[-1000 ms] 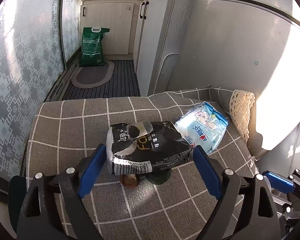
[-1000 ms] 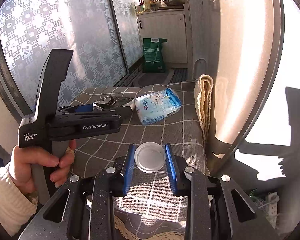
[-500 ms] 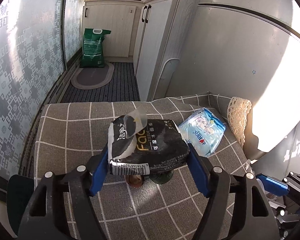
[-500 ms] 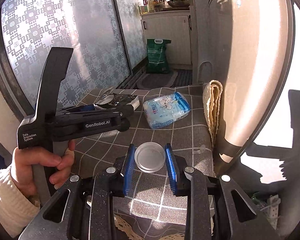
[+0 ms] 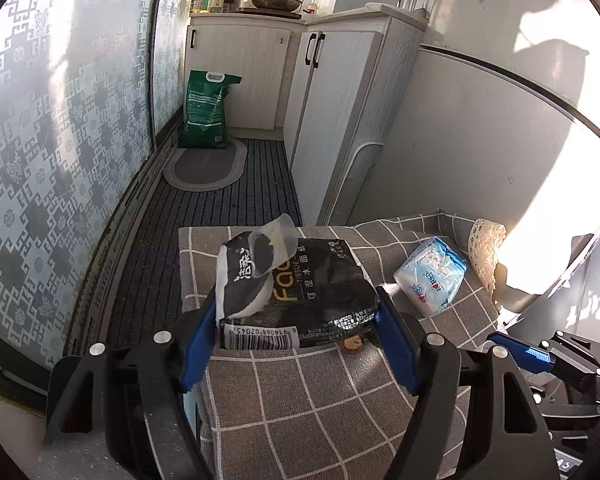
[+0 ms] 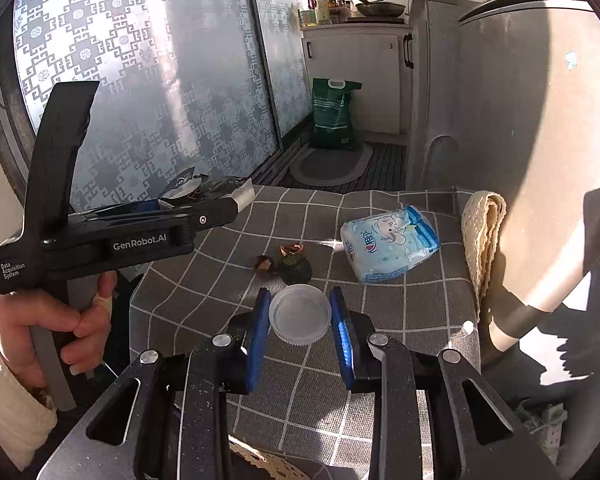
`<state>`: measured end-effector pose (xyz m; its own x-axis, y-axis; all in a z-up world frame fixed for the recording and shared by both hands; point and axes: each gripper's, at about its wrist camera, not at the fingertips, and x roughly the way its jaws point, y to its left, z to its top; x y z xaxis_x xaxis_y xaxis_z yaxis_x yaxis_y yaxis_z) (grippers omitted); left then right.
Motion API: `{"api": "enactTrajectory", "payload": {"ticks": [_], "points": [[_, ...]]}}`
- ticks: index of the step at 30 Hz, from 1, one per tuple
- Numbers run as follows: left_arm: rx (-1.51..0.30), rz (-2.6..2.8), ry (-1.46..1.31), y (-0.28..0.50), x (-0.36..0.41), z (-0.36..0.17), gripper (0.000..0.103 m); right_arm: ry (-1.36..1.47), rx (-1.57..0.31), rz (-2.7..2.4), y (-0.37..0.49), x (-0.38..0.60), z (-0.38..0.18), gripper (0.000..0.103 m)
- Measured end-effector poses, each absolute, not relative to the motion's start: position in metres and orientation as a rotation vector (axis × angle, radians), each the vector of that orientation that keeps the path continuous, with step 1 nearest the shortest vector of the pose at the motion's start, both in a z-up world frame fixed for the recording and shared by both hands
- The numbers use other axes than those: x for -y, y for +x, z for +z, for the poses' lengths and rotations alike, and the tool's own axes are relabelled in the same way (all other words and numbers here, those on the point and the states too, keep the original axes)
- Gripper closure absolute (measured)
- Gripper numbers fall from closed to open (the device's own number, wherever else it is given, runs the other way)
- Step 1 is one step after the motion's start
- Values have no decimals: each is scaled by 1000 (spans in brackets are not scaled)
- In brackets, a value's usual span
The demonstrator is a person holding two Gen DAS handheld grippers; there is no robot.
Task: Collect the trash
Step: 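Carry the snack bag to the teal bin and open the left gripper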
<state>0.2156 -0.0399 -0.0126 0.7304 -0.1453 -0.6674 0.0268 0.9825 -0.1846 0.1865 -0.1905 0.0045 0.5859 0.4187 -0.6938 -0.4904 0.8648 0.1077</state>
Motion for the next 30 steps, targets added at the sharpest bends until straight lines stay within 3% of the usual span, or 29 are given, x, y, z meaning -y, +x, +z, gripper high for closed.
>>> {"api": "enactTrajectory", "payload": {"ticks": [16,30], "points": [[-766,-26,-146,177,-50,-7,28,-120,-751,620,185,116,20,73],[-967,-10,-54,153,-112,-66,28,-133,-744,725,184,40,24,73]]}}
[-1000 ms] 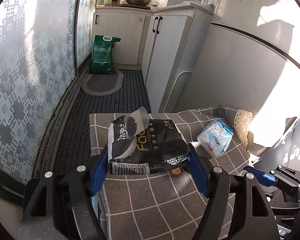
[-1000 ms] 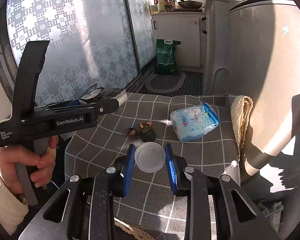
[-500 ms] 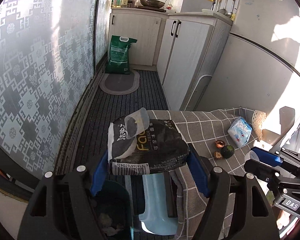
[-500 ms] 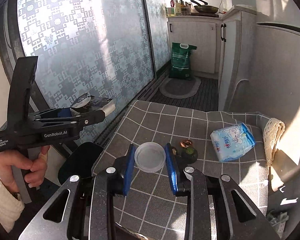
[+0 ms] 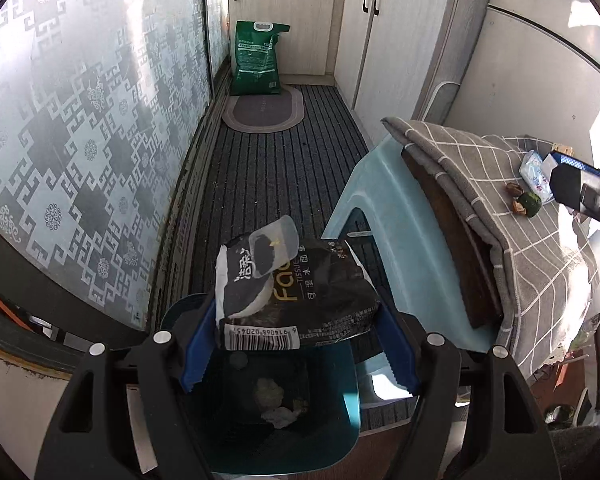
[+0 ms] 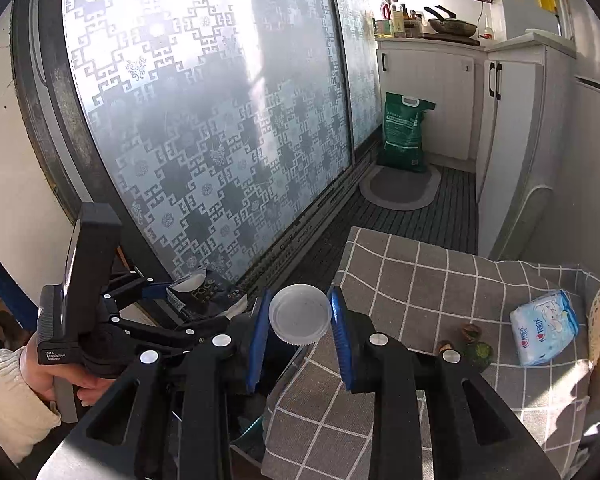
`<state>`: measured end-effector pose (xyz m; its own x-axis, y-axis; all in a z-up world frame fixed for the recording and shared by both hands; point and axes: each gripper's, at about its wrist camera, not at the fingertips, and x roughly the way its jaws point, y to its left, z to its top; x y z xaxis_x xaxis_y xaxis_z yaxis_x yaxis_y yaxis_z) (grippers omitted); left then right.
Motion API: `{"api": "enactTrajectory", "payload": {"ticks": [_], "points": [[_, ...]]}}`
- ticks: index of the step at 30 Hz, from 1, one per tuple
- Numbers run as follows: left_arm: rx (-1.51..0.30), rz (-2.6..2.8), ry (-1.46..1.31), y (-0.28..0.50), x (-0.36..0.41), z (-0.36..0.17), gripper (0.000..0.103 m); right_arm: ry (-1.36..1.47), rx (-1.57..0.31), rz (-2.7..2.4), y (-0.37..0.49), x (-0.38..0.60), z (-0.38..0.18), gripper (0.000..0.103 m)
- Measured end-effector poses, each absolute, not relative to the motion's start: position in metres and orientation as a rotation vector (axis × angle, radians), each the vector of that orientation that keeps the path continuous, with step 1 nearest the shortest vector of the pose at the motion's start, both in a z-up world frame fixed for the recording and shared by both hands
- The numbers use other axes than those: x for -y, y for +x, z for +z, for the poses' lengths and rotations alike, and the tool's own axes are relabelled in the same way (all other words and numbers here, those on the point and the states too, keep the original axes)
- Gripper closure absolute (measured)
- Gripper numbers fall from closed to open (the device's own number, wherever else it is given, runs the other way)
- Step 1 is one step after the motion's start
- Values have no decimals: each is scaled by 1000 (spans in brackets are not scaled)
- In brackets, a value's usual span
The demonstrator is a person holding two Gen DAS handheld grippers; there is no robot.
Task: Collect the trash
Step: 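Carry the snack bag to the teal bin and open the left gripper, then lower the clear lid into the teal bin and open the right gripper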
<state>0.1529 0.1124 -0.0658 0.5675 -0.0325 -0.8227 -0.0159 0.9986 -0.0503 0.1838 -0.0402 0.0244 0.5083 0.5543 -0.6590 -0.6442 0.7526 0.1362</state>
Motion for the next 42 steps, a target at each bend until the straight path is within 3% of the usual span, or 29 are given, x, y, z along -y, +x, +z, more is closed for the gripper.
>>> {"api": "enactTrajectory", "payload": {"ticks": [14,34,42], "points": [[-1187,-60,64,129,-142,-128,28,-166,-778,817,177,-31,10,73],[-1319,-63,117,116,-161,-169,24,-202,-903,825,184,-80,-32,73],[-1238,-42,30,116,-179,-145,38,-242,-968,832,185,-98,-58,73]]}}
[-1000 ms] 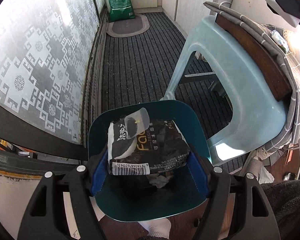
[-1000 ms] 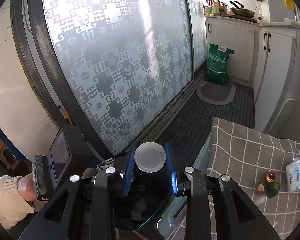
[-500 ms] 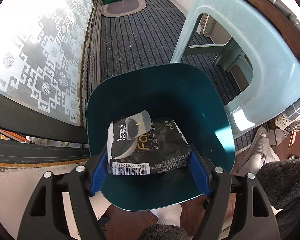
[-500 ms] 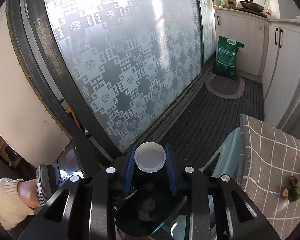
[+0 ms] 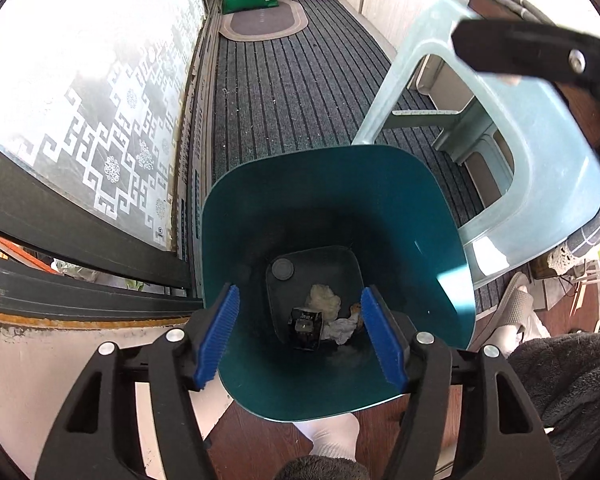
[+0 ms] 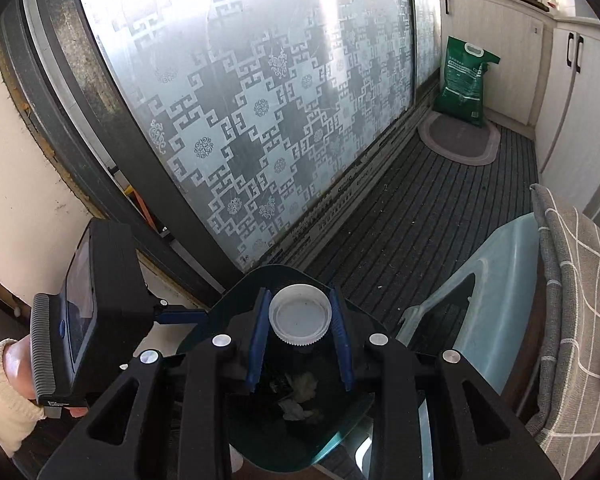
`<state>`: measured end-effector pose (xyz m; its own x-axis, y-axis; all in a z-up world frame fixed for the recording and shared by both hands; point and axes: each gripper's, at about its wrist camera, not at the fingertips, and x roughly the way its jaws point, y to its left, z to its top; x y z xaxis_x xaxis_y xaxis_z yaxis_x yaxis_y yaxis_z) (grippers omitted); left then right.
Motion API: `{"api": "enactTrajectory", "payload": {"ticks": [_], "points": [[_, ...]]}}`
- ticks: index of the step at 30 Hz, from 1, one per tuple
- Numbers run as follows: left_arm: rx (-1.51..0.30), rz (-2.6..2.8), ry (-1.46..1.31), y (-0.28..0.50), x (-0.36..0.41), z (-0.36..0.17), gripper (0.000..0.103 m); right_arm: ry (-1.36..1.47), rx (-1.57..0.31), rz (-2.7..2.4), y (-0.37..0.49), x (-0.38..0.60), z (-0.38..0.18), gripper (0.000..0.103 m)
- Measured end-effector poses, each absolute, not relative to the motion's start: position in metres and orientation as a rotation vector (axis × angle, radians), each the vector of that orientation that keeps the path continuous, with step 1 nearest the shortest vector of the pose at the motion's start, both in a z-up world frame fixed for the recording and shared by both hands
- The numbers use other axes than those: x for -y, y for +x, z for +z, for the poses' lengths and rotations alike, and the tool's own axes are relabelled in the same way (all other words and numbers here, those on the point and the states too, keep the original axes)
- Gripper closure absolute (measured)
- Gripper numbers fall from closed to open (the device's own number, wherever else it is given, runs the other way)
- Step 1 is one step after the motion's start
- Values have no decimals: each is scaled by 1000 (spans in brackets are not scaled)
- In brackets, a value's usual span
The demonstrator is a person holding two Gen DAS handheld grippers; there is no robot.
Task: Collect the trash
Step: 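Lower the clear lid into the teal bin and open the right gripper, then bring both grippers back over the stool toward the lime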
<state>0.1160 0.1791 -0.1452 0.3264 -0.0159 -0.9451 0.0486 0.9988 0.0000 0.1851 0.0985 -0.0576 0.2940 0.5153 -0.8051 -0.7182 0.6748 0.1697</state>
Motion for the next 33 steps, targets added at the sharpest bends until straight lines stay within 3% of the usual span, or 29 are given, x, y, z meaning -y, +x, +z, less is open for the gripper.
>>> {"api": "enactTrajectory", "payload": {"ticks": [15,28,30,32,33], "points": [[-942,36,-165,108,-216,-65,66,-314,-1077,822,182,-117,-106,73],[-717,37,-184,93,-209,-2,69,-402,-1145,828,170,-126,-140,72],[-690,27,-193,91,-208,6,70,-411,-1149,826,168,-125,-143,68],[-663,22,-203,86,-206,13,70,-412,-1152,821,166,-124,-145,50],[-650,23,-204,86,-205,17,70,-416,-1150,816,165,-123,-145,49]]}}
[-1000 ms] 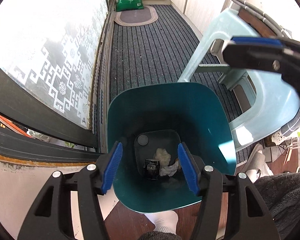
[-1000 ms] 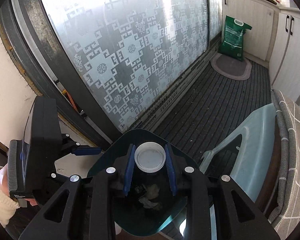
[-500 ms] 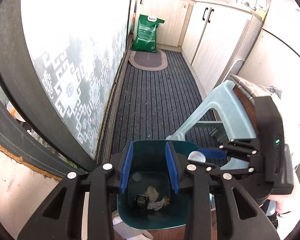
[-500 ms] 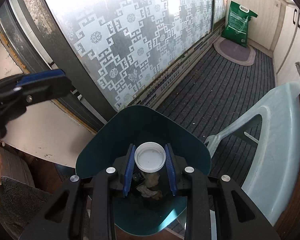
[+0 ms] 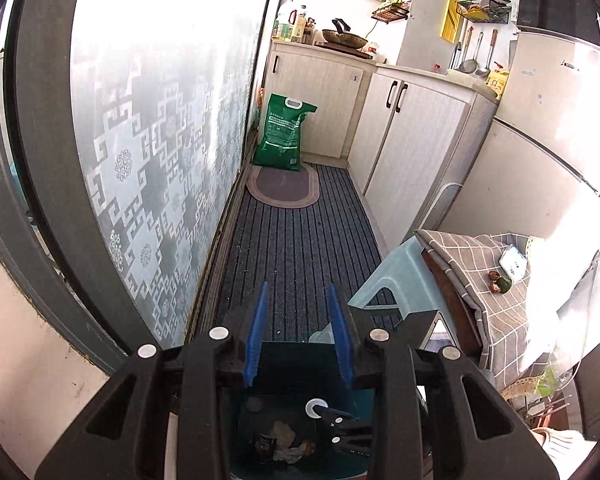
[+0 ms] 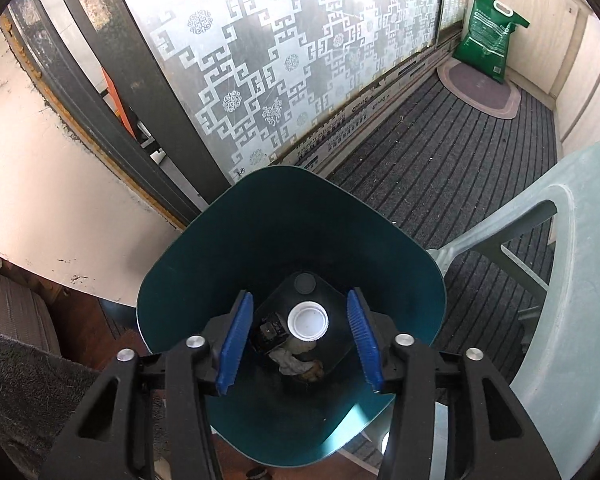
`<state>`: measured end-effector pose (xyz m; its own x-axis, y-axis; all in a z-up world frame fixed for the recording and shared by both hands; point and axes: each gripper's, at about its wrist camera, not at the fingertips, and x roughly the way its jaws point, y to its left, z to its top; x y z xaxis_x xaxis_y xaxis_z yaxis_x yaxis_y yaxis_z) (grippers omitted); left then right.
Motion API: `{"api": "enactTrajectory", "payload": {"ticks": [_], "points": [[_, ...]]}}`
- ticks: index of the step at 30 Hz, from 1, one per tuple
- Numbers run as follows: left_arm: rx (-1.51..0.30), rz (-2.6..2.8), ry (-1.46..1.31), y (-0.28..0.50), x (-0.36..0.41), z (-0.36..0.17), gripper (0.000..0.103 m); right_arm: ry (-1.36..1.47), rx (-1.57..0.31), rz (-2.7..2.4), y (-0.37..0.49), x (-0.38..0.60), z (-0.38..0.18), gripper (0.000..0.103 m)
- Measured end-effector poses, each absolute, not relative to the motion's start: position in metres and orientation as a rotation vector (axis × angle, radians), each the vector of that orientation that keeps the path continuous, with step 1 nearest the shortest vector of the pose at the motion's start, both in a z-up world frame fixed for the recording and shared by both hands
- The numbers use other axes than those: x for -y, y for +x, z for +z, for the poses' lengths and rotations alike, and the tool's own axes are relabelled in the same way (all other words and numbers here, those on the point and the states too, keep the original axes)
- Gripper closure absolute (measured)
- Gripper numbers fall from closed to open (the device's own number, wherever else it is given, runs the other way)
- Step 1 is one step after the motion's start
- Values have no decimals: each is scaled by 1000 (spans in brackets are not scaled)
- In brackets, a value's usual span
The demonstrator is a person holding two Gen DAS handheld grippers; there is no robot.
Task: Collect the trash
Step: 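Bring both grippers back over the stool toward the lime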
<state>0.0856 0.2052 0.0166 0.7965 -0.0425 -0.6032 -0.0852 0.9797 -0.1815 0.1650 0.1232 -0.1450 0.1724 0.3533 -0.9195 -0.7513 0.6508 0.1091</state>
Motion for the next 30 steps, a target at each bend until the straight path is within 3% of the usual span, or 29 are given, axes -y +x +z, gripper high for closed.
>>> {"api": "enactTrajectory", "payload": {"ticks": [11,24,30], "points": [[-551,21,-204,79,-184,49,71,-393,-1100,832,153,-112,-128,49],[-502,20,-190,82,-159,64,59,-253,-900,871,146,-74,-46,49],[-490,2,-200,89,-143,67,55,-204,-820,813,154,-34,-14,58]]}}
